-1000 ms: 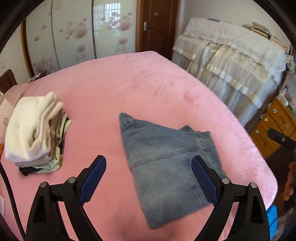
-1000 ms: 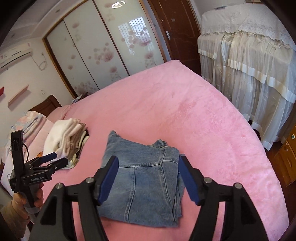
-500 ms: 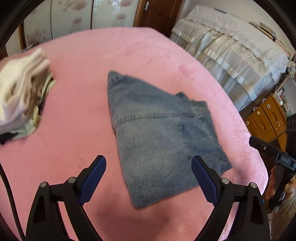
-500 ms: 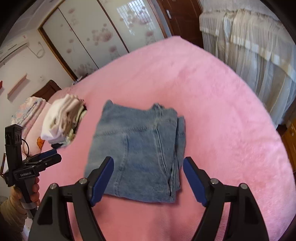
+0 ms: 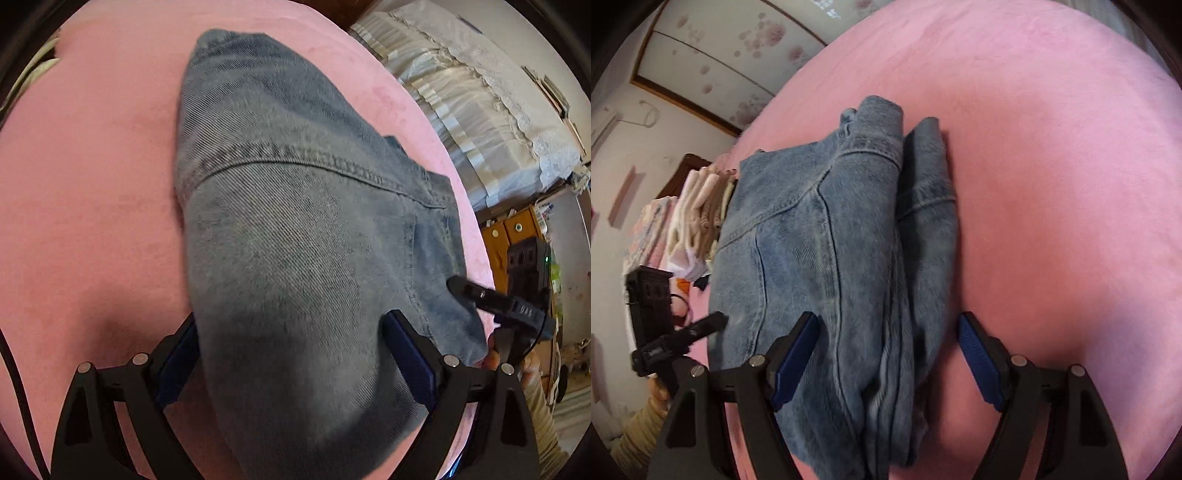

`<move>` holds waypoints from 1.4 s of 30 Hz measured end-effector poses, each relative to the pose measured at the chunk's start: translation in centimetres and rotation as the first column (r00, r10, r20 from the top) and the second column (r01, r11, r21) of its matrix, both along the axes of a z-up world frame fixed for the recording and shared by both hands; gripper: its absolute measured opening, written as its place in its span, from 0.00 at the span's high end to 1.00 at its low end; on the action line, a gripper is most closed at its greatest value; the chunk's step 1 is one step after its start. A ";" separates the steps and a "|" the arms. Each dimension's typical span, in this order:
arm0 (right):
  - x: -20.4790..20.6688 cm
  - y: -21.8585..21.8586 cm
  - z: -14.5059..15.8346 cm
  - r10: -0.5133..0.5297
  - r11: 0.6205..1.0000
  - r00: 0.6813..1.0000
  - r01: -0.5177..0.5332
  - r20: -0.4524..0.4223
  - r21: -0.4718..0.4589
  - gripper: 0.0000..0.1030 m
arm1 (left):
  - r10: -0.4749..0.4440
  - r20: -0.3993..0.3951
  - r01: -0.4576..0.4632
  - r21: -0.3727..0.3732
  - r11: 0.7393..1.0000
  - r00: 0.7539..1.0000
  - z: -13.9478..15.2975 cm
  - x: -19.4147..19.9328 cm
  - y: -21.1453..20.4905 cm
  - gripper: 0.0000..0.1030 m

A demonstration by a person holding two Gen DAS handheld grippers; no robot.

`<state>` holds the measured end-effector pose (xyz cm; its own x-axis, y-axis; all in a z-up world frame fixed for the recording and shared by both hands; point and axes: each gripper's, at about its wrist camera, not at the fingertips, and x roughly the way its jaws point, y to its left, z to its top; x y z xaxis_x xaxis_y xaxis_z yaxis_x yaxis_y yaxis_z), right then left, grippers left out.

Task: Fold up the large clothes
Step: 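Grasp the denim bundle with the right tool while the left tool supports it, lift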

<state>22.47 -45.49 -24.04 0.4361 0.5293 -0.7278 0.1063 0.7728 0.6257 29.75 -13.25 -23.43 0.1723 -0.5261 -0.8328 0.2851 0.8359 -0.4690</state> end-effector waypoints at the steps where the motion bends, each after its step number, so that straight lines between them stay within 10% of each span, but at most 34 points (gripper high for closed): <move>1: 0.4 0.1 -0.2 0.020 1.000 1.000 -0.020 0.011 0.016 0.25 | -0.001 -0.004 0.001 -0.009 1.000 1.000 -0.3 0.2 -0.1 0.07; 14: 3.3 2.9 -0.4 0.100 0.995 0.993 -0.100 0.059 -0.003 0.63 | -0.027 -0.017 0.028 0.038 0.999 0.999 -1.5 1.4 -2.4 0.09; 22: 1.8 5.5 3.4 0.066 0.987 0.995 -0.053 0.078 -0.150 0.81 | -0.010 0.148 -0.012 0.149 0.989 0.989 2.4 -1.3 -5.0 0.56; 26: -0.9 7.3 6.0 0.070 0.981 0.994 -0.052 0.087 -0.188 0.82 | -0.036 0.173 0.006 0.170 0.985 0.984 5.3 -3.8 -4.4 0.59; 42: -10.5 24.7 13.4 0.272 0.962 0.956 -0.267 0.110 -0.059 0.82 | 0.040 0.114 -0.064 0.213 0.975 0.993 16.1 -16.3 15.2 0.60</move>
<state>11.92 -20.82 -10.66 0.3642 0.6078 -0.7056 -0.1803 0.7893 0.5869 13.40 1.92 -7.30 0.2898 -0.3237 -0.9007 0.2777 0.9290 -0.2446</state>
